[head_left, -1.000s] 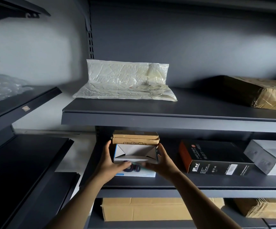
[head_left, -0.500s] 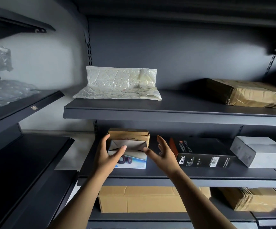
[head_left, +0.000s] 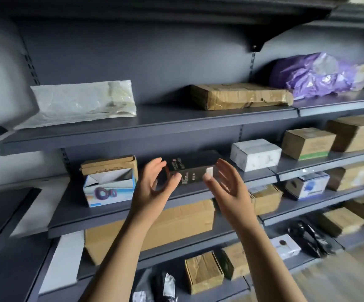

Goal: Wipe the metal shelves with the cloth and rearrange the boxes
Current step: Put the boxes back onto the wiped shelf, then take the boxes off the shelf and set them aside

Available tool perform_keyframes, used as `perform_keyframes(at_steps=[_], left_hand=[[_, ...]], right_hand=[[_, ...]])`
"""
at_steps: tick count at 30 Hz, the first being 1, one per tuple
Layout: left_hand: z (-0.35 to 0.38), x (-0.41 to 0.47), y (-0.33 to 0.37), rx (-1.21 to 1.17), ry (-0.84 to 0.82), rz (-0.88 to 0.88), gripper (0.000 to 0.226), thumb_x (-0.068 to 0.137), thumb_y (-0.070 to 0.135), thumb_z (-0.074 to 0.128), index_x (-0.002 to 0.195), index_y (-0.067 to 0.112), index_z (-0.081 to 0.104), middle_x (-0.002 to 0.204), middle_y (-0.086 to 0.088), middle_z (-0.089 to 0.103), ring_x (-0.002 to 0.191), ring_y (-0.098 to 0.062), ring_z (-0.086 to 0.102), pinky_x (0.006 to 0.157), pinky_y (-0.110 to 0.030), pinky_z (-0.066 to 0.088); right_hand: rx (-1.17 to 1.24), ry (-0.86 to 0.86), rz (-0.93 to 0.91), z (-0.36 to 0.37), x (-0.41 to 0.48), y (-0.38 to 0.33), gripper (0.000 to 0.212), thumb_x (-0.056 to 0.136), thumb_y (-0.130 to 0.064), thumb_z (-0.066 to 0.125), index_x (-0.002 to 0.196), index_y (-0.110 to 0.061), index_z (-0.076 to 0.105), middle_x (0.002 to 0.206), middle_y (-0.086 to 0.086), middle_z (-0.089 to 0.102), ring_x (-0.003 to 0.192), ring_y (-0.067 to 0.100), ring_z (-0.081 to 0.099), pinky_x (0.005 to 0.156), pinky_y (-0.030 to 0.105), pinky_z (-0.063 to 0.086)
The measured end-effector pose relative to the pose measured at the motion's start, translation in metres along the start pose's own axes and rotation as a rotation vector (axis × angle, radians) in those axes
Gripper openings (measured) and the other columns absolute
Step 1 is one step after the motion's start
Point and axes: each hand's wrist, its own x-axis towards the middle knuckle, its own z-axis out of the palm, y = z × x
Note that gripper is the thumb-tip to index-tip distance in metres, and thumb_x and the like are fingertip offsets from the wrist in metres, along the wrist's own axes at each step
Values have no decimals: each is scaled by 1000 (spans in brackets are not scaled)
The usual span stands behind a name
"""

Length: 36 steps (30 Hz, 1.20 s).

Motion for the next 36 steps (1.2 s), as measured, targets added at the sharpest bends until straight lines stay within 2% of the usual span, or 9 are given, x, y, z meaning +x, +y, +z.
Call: perform_keyframes(at_steps=[4, 6, 9, 13, 18, 23, 31, 34, 36], left_hand=[[80, -22, 26, -44, -249, 46, 83, 70, 65, 70, 143, 32, 47, 144, 15, 55, 131, 8, 48, 111, -22, 38], [116, -35, 38, -105, -347, 50, 86, 69, 66, 71, 144, 32, 46, 146, 15, 54, 131, 8, 48, 109, -20, 39], [170, -56, 57, -164, -502, 72, 77, 68, 68, 70, 137, 40, 48, 144, 17, 54, 129, 10, 48, 106, -16, 41], [224, -69, 76, -220, -655, 128, 77, 71, 64, 69, 140, 36, 46, 136, 23, 56, 126, 12, 50, 92, -2, 41], [279, -77, 83, -303, -757, 138, 66, 71, 62, 70, 130, 42, 49, 138, 16, 58, 127, 7, 53, 99, -12, 45], [338, -67, 72, -337, -832, 141, 89, 67, 75, 71, 140, 30, 48, 141, 12, 58, 132, -1, 52, 114, -34, 43], [443, -9, 47, -380, -913, 159, 75, 70, 70, 64, 135, 36, 48, 135, 22, 58, 127, 6, 53, 104, -11, 42], [479, 20, 38, -404, -933, 145, 75, 68, 77, 64, 133, 43, 47, 136, 22, 57, 127, 6, 53, 103, -11, 43], [508, 35, 36, -439, -952, 138, 77, 71, 70, 64, 138, 37, 47, 139, 19, 57, 129, 5, 52, 103, -12, 44]], right_hand=[[-67, 174, -1, -85, -50, -14, 69, 82, -55, 71, 144, -35, 47, 146, -17, 52, 134, -1, 49, 113, 28, 41], [-108, 275, -4, -122, -72, -20, 69, 79, -65, 72, 140, -39, 50, 142, -18, 56, 132, -1, 52, 113, 32, 43], [-143, 442, -26, -171, -104, -34, 87, 67, -82, 70, 140, -38, 53, 139, -16, 60, 129, -1, 55, 113, 35, 44], [-154, 630, -58, -218, -132, -46, 73, 72, -69, 74, 134, -35, 58, 136, -7, 64, 129, 7, 58, 112, 46, 46], [-226, 772, -59, -257, -144, -39, 56, 76, -58, 73, 127, -39, 59, 133, -9, 66, 129, 6, 58, 113, 48, 44], [-343, 852, -24, -299, -140, -25, 58, 81, -52, 71, 134, -35, 55, 135, -10, 64, 129, 2, 56, 114, 44, 44], [-441, 932, 23, -365, -72, 11, 65, 75, -65, 65, 133, -37, 55, 135, -14, 62, 127, -3, 56, 113, 41, 45], [-470, 941, 52, -392, -39, 23, 71, 75, -68, 62, 137, -33, 54, 136, -16, 61, 128, -4, 54, 114, 41, 45], [-501, 976, 42, -412, -23, 29, 71, 76, -68, 62, 137, -33, 54, 138, -16, 60, 129, -3, 53, 114, 43, 44]])
